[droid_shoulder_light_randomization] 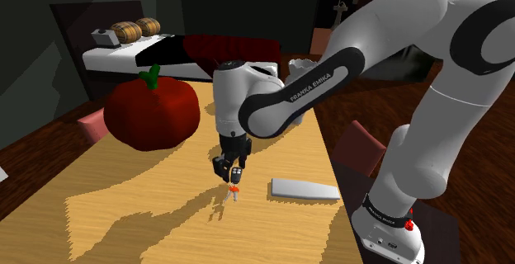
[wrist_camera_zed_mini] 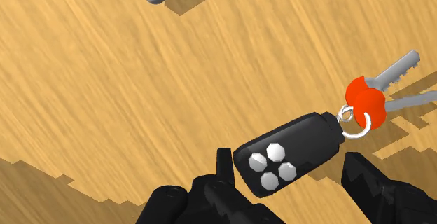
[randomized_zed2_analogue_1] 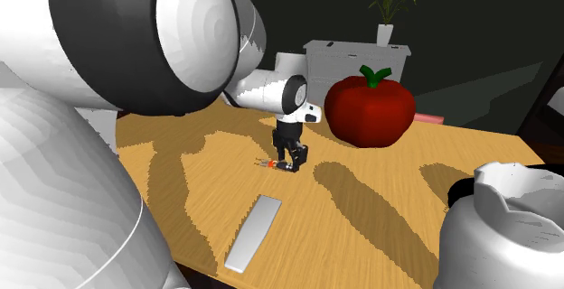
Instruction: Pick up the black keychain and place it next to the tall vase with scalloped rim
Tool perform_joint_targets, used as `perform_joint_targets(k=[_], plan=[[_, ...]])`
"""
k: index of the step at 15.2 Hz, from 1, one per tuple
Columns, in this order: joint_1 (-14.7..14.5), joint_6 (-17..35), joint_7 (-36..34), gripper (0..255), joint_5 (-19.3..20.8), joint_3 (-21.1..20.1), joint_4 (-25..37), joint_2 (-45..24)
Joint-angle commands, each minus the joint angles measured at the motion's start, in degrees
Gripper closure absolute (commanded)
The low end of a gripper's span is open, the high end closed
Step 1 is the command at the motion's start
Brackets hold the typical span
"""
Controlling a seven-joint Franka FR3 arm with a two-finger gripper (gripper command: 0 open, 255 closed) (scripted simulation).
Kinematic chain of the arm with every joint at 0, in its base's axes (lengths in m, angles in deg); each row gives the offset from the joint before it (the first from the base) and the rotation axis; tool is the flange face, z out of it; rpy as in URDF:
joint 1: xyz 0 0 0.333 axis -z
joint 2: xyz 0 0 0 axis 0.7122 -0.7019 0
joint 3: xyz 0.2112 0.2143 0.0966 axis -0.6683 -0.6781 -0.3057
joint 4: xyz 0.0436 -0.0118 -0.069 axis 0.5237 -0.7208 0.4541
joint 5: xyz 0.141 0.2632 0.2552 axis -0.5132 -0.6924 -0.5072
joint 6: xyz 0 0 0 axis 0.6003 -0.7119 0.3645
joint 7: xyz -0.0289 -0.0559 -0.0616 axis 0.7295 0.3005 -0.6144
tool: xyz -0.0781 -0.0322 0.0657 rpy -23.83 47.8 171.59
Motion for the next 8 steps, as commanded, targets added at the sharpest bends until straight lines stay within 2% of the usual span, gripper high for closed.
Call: perform_joint_targets(k=[1, 8], plan=[[0.1, -1.6, 0.4, 255, -0.4, 0.2, 0.7, 0.9], [0.1, -7.1, 1.2, 255, -1.4, 0.5, 3.7, 3.6]])
